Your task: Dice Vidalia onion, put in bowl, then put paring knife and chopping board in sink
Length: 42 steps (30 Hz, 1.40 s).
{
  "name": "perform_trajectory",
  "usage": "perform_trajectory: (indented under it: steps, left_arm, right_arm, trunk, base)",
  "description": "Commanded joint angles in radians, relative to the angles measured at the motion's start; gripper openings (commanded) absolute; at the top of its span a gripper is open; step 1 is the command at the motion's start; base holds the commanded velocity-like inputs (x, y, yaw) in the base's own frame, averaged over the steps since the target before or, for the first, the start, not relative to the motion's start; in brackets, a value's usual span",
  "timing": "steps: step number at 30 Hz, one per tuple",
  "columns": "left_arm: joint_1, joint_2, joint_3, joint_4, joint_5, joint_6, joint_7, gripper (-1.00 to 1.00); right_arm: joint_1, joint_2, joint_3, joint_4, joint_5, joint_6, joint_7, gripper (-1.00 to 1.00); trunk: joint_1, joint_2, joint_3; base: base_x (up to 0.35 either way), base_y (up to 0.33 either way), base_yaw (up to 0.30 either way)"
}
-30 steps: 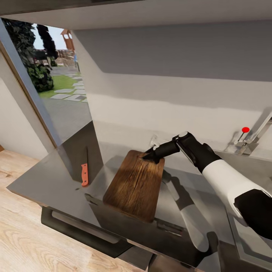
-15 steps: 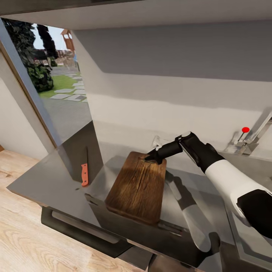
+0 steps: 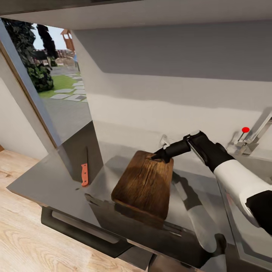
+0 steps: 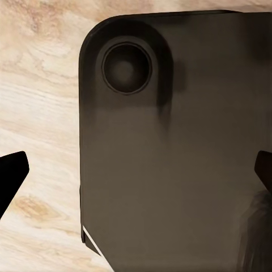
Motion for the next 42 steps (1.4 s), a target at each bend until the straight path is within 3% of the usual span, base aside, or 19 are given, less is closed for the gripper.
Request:
perform_trajectory:
  steps: [1,4,8,17,24,34,42]
  left_arm:
    - [0.001,0.000,0.000,-0.002,0.000,-0.001,0.003,1.00]
    - [0.001,-0.001,0.000,-0.002,0.000,-0.001,0.003,1.00]
    - [0.001,0.000,0.000,-0.002,0.000,-0.001,0.003,1.00]
    - [0.001,0.000,0.000,-0.002,0.000,-0.002,0.003,1.00]
    - [0.001,0.000,0.000,-0.002,0.000,-0.002,0.003,1.00]
    - [0.001,0.000,0.000,-0.003,0.000,-0.002,0.003,1.00]
    - [0.001,0.001,0.000,-0.003,-0.001,-0.002,0.003,1.00]
  right_arm:
    - [-0.001,-0.003,-0.012,-0.003,-0.005,0.010,0.000,-1.00]
    - [0.000,-0.006,-0.061,-0.008,-0.003,0.011,-0.001,-1.00]
    - [-0.001,-0.006,-0.083,-0.037,-0.003,0.011,-0.001,-1.00]
    - [0.000,-0.015,-0.087,-0.113,0.000,0.045,-0.002,-1.00]
    - [0.000,-0.041,-0.087,-0.119,-0.001,0.061,-0.002,-1.00]
    - [0.000,-0.045,-0.087,-0.121,-0.002,0.066,-0.001,-1.00]
    - [0.000,-0.067,-0.085,-0.166,-0.001,0.069,-0.001,-1.00]
  trunk:
    - [0.000,0.000,-0.001]
    - [0.000,0.000,-0.001]
    - [0.000,0.000,-0.001]
    - [0.000,0.000,-0.001]
    - [0.000,0.000,-0.001]
    - [0.000,0.000,-0.001]
    - [0.000,0.000,0.004]
  base:
    - [0.000,0.000,0.000]
    - [0.000,0.000,0.000]
    - [0.000,0.000,0.000]
    - [0.000,0.000,0.000]
    - [0.000,0.000,0.000]
    - [0.000,0.000,-0.001]
    - [0.000,0.000,-0.192]
